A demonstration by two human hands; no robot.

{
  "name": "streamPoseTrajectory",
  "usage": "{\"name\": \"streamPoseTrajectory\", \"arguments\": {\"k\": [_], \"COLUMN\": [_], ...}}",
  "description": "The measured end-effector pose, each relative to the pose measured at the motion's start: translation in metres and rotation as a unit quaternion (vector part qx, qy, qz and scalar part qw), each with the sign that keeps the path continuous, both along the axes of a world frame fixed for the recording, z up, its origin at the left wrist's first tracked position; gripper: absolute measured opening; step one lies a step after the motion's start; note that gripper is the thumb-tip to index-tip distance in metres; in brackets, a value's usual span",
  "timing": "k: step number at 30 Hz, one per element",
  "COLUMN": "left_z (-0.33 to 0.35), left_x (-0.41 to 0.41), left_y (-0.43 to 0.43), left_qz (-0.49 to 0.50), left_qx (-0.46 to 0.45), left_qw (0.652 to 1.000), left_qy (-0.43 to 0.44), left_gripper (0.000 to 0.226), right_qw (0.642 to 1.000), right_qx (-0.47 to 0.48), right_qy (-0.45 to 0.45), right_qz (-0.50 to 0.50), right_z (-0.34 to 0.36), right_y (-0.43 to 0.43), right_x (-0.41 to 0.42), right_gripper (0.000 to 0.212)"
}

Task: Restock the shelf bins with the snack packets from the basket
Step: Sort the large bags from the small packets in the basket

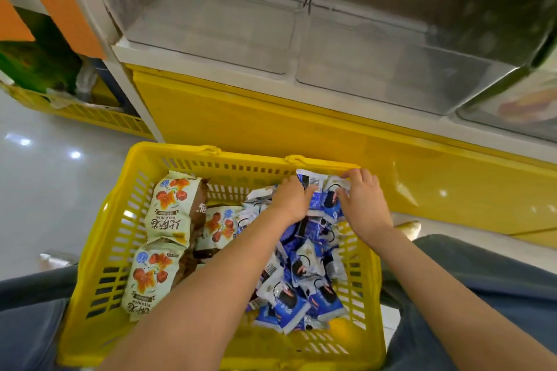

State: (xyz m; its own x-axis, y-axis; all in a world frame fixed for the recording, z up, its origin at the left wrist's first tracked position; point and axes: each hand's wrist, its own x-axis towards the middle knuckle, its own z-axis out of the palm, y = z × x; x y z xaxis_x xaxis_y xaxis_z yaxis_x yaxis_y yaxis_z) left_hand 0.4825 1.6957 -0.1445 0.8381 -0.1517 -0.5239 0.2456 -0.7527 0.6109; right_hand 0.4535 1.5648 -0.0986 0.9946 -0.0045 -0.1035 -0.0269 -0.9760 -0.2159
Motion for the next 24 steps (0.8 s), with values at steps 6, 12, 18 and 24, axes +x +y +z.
{"name": "streamPoseTrajectory", "arguments": {"k": [6,12,18,24], "left_z": [0.047,0.059,0.018,-0.005], "left_x": [-0.031,-0.087,-0.115,-0.119], "left_y": [0.080,0.214,0.271,0.273], "left_qz": [0.031,0.167,0.261,0.296], "left_qx": [-0.018,0.103,0.053,0.000], "left_qw": [0.982,0.925,0.952,0.943], "left_qy": [-0.184,-0.325,-0.152,-0.153], "left_gripper": [0.045,0.028,0.035,0.027], "right_qw": [0.978,0.944,0.939,0.931], "right_qx": [0.048,0.135,0.081,-0.091], "right_qy": [-0.070,0.129,0.242,0.249], "right_qz": [0.188,0.270,0.229,0.253], "right_z": [0.009,-0.041,-0.081,-0.099], "right_y": [0.053,0.126,0.167,0.182], "right_x": [-0.022,-0.036,-0.009,0.006], "right_gripper": [0.023,0.038,0.048,0.054]}}
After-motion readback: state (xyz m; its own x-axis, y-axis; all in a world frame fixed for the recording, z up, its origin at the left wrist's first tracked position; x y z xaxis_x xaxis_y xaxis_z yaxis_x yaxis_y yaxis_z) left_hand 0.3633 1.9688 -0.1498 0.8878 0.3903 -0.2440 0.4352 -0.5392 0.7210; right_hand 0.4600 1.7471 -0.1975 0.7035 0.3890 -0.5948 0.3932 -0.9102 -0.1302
